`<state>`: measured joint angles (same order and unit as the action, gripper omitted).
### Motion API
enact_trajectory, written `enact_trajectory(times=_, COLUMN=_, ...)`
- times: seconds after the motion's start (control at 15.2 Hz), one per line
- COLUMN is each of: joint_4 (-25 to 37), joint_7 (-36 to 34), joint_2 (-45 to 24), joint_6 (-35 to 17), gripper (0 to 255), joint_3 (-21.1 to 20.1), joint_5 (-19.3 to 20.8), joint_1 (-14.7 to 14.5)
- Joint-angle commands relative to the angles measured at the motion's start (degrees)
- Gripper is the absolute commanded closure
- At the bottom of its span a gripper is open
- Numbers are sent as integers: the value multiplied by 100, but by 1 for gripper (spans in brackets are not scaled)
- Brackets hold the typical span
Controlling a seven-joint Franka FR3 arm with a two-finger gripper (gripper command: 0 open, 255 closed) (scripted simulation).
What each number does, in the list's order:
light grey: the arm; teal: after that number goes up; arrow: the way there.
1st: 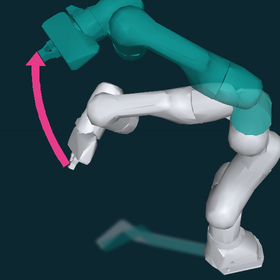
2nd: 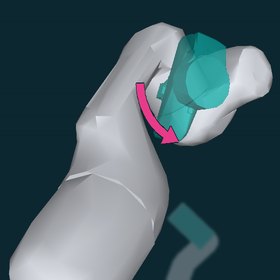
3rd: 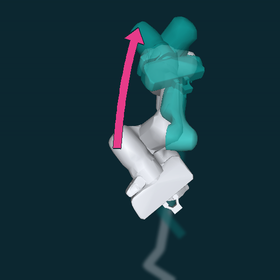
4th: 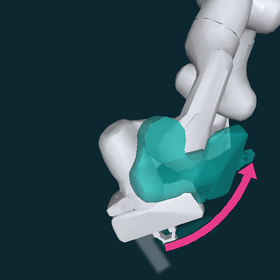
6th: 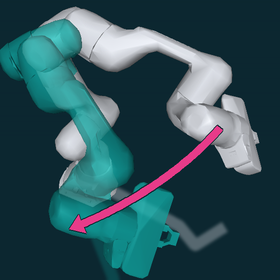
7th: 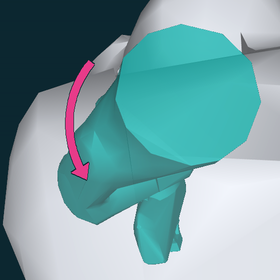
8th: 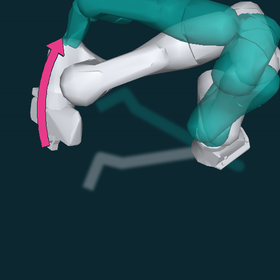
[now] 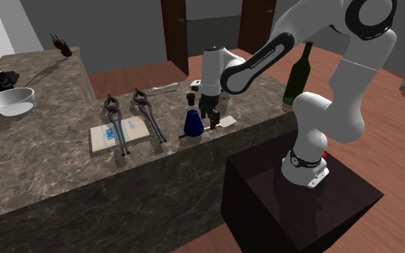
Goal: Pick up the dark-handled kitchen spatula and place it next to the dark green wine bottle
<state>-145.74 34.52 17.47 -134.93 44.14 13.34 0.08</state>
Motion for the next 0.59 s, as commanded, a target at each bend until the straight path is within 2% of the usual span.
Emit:
enact_trajectory(times=0.0, joint_4=-64, joint_7=67, joint_2=-162, joint_6=-213, gripper=0, joint_3=81, joint_5=-88, joint_1=-65)
enact_trajectory(times=0.53, joint_4=-80, joint_7=90, joint_2=-207, joint_6=-267, gripper=0, joint_3=101, joint_5=-116, joint_1=-81)
